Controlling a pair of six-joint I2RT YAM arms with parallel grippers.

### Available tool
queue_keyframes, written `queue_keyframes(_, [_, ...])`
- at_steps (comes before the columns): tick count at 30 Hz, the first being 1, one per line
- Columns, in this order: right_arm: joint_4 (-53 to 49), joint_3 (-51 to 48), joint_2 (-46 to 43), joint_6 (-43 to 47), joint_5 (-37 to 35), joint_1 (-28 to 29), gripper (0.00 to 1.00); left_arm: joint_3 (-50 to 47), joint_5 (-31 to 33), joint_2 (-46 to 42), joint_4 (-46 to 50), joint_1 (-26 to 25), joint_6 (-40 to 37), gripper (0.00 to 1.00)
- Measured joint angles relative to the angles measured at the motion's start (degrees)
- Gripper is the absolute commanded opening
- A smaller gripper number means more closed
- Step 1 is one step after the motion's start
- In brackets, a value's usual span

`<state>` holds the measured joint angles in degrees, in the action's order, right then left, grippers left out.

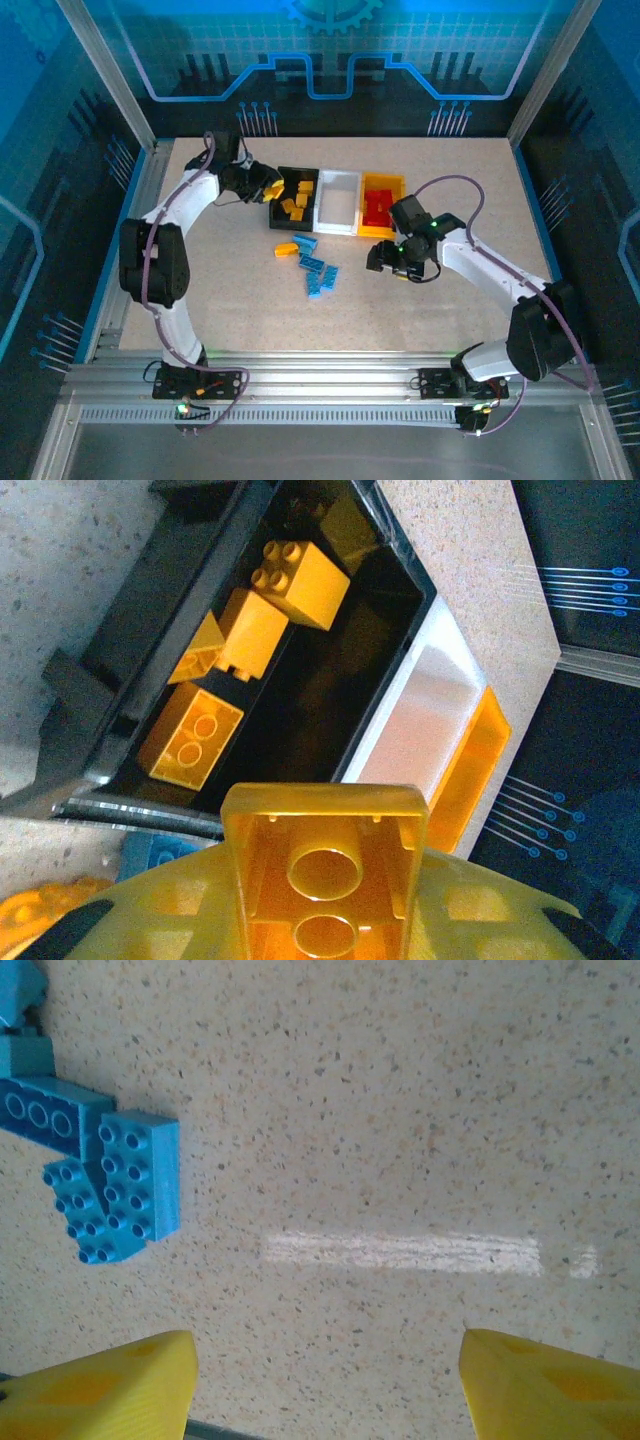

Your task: Sort the legos into containers by color

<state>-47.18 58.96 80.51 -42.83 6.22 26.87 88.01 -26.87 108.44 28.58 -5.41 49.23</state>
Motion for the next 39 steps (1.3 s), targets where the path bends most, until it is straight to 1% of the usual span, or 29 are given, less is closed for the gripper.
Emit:
queue_keyframes(4, [-3.3, 1.07, -1.51, -1.97, -1.99, 2.14, 0.72, 4.98, -0.26, 4.68, 1.84, -0.2, -0.22, 0.42])
queue_keyframes(9, [-6.08, 3.04, -5.18, -6.4, -4.83, 5.09, 0.72, 10.62, -1.2, 9.18, 3.52, -0.72, -2.12, 0.57])
queue_keyframes(10, [-6.51, 3.41, -5.79, -7.19, -5.44, 5.64, 0.73, 11.45, -1.4, 9.73, 3.82, -0.76, -2.32, 0.6])
queue_keyframes(15, [-7.34, 3.72, -6.73, -8.83, -6.84, 6.45, 0.73, 13.55, -1.66, 10.47, 5.03, -1.03, -3.39, 0.68])
queue_keyframes(18, [-7.69, 4.5, -5.99, -7.15, -6.71, 6.03, 0.73, 14.45, -0.48, 10.14, 7.52, -1.77, -6.64, 0.74])
queue_keyframes(19, [-7.8, 5.42, -5.09, -6.03, -6.19, 5.46, 0.74, 14.51, 0.5, 9.7, 8.96, -2.38, -8.41, 0.77])
queue_keyframes(21, [-7.74, 7.37, -3.02, -3.34, -5.22, 3.87, 0.74, 14.16, 3.1, 7.96, 12.31, -4.33, -12.76, 0.78])
queue_keyframes(24, [-6.88, 9.88, -0.09, 0.85, -2.84, 1.09, 0.74, 9.7, 7.72, 2.03, 16.17, -9.29, -19.26, 0.8])
queue_keyframes(28, [-4.72, 10.08, 1.27, 5.2, 1.44, -1.99, 0.73, 1.55, 11.69, -5.46, 19.71, -15.19, -24.04, 0.8])
queue_keyframes(29, [-4.13, 10.08, 1.68, 6.21, 2.67, -2.43, 0.73, -2.4, 12.92, -7.61, 19.02, -15.98, -24.9, 0.8])
queue_keyframes(31, [-3.63, 10.08, 2.89, 7.61, 4.46, -2.56, 0.73, -7.5, 14.32, -9.44, 19.23, -16.2, -25.66, 0.8])
queue_keyframes(34, [-3.56, 10.08, 3.54, 8.2, 5.38, -1.86, 0.73, -12.39, 16.02, -9.46, 19.17, -15.85, -27.36, 0.8])
queue_keyframes(39, [-2.27, 9.64, 1.51, 5.88, 4.94, 0.7, 0.73, -13.11, 18.34, -6.56, 17.62, -15.76, -34.47, 0.82])
